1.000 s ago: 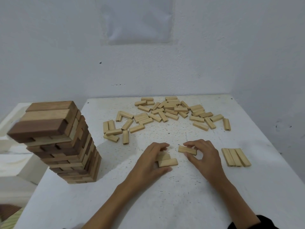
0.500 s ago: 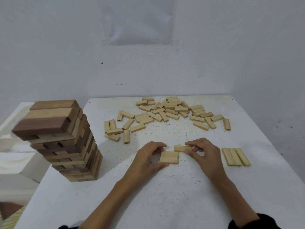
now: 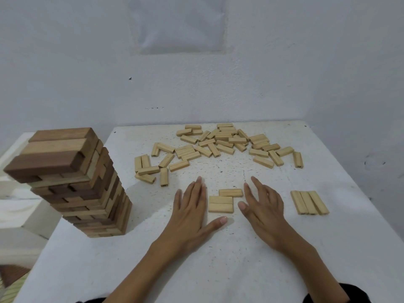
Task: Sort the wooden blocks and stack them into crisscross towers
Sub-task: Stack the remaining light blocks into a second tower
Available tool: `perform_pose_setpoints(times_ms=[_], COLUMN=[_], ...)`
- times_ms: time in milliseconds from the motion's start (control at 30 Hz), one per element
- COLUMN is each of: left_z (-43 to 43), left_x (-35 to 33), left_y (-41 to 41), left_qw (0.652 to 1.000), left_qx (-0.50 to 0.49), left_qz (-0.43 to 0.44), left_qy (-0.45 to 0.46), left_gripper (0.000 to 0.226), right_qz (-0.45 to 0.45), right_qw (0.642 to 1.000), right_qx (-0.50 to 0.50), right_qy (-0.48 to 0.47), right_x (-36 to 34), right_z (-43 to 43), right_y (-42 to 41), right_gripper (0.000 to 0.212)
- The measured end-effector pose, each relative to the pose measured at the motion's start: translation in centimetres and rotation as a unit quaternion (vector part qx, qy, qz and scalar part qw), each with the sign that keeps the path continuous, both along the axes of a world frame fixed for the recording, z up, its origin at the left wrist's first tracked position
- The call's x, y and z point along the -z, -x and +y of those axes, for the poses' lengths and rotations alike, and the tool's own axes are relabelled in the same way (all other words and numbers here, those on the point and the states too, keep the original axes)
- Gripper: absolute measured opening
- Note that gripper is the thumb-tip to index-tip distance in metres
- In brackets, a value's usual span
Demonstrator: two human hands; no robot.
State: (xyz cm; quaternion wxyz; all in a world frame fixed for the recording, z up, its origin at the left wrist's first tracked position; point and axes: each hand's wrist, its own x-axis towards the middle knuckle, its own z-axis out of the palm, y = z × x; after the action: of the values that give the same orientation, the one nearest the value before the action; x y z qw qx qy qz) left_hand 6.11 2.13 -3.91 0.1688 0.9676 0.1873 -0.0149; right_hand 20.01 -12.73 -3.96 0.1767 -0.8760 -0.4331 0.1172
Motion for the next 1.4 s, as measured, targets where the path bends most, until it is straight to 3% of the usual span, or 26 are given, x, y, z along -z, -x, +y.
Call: perform_pose_setpoints(times_ms=[167, 400, 633, 700, 833, 867, 933, 1000, 1133, 1233, 1400], left_z=[-0.7, -0.3, 0.1, -0.4, -0.8, -0.8, -0.6, -0.1, 1.5, 1.8, 1.6], left_x=[0.3, 0.1, -0.3, -0.2, 0.0, 0.1, 0.2, 0.0, -0.3, 0.0, 0.1], left_y=[-0.4, -0.5, -0.3, -0.4, -0.5, -0.5, -0.6, -0.5, -0.3, -0.5, -1.1], left_qw=[0.999, 0.999, 0.999, 0.998, 0.998, 0.998, 0.998, 0.998, 0.994, 0.989, 0.987], left_qx=[0.029, 0.033, 0.046, 0.055, 0.056, 0.055, 0.058, 0.057, 0.016, 0.011, 0.008], left_qz=[-0.001, 0.004, 0.026, 0.017, 0.004, 0.004, 0.003, -0.007, -0.049, -0.089, -0.131], left_qy=[-0.015, -0.006, -0.006, -0.005, 0.0, -0.001, 0.004, 0.028, 0.091, 0.117, 0.097], left_gripper=[0.102, 0.116, 0.119, 0.114, 0.103, 0.104, 0.111, 0.119, 0.113, 0.095, 0.087], right_qz=[-0.003, 0.006, -0.056, -0.077, -0.108, -0.109, -0.112, -0.059, -0.026, -0.01, -0.025], right_qw=[1.0, 0.999, 0.993, 0.992, 0.99, 0.989, 0.991, 0.996, 0.997, 0.996, 0.995], right_qx=[-0.03, -0.006, -0.079, -0.076, -0.062, -0.067, -0.072, -0.065, -0.064, -0.064, -0.06], right_qy=[-0.006, -0.047, 0.074, 0.06, 0.065, 0.072, 0.011, -0.009, -0.043, -0.061, -0.075], right_x=[0.1, 0.1, -0.3, -0.1, 1.4, 1.4, 1.2, 1.0, 0.7, 0.7, 0.9], right_z=[0.3, 0.5, 0.1, 0.5, 1.0, 1.1, 1.1, 0.6, 0.2, 0.0, 0.3], right_y=[0.2, -0.7, -0.8, -0.4, 0.3, 0.4, 0.2, -0.5, -1.8, -2.2, -2.1], right_gripper=[0.119, 0.117, 0.128, 0.12, 0.072, 0.074, 0.099, 0.112, 0.096, 0.096, 0.105])
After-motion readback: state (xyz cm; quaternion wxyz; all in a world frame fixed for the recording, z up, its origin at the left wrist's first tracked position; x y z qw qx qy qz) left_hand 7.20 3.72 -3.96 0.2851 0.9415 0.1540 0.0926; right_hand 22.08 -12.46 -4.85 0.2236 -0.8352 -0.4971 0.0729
